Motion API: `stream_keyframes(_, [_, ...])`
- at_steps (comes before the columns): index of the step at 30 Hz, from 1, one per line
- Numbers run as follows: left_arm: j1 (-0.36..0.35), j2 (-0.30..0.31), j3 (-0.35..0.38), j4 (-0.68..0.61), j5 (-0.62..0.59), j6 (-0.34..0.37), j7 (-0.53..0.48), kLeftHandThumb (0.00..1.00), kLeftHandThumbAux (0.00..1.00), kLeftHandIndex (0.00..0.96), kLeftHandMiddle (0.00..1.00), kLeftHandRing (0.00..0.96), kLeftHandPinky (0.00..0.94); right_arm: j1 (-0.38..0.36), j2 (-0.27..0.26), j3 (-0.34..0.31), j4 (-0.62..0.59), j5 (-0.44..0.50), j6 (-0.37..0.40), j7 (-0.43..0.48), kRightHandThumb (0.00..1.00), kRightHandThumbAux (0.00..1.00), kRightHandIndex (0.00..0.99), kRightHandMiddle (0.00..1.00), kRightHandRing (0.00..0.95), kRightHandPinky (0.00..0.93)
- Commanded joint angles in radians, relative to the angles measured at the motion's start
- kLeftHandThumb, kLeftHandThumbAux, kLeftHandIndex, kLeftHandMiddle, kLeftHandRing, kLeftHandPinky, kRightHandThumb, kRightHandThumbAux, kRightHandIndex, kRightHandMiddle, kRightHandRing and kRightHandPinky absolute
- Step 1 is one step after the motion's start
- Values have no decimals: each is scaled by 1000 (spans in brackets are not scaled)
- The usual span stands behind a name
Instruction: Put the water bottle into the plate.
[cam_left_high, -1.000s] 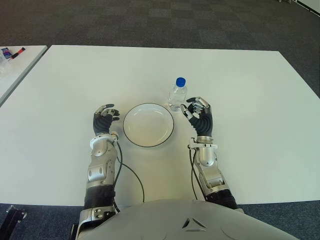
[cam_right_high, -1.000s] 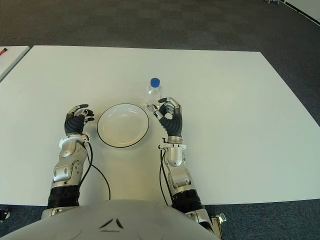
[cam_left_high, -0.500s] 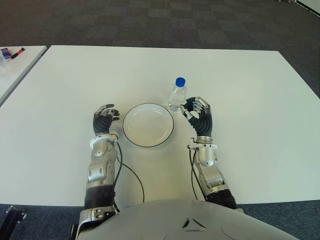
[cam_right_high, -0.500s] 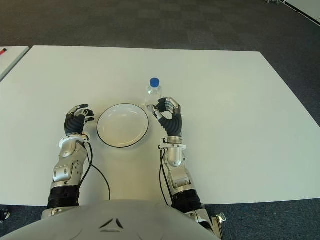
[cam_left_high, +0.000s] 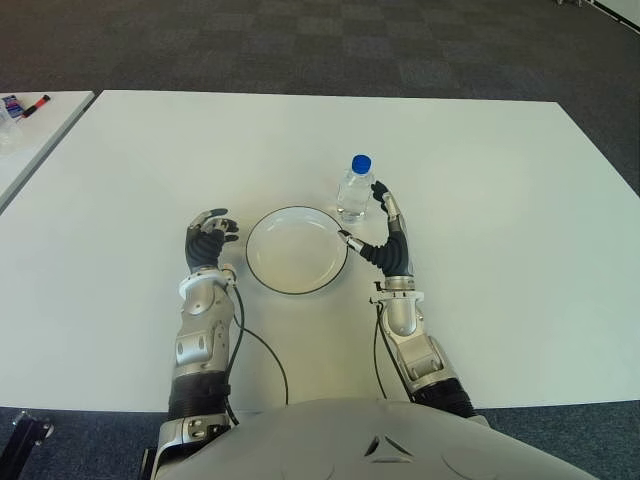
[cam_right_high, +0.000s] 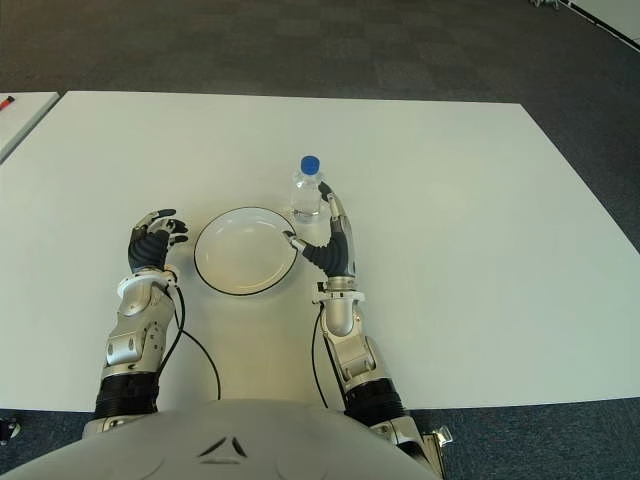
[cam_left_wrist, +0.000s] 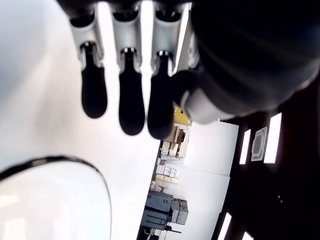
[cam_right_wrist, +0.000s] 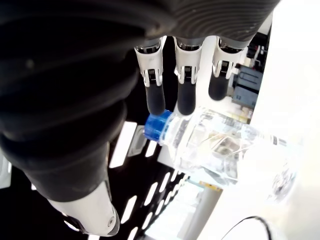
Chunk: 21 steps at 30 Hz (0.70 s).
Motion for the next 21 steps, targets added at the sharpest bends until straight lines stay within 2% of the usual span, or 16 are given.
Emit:
stream_keyframes(1, [4,-15,-6,9,-2,-2,-17,704,715,432,585,562,538,-25,-14,2,37,-31,-1,-31,0,872,0,1,5,54])
stream_keyframes(12, [5,-14,-10,16,7,-17,-16,702,715,432,587,563,535,-48,-46,22,83,-59,-38,-75,0,861,0,0,0,2])
stream_keyframes(21, [5,-16,-10,21,10,-22,-13,701,716,431,583,559,538,-60,-67,38,96,-75,-24,-65,0,846,0,0,0,0])
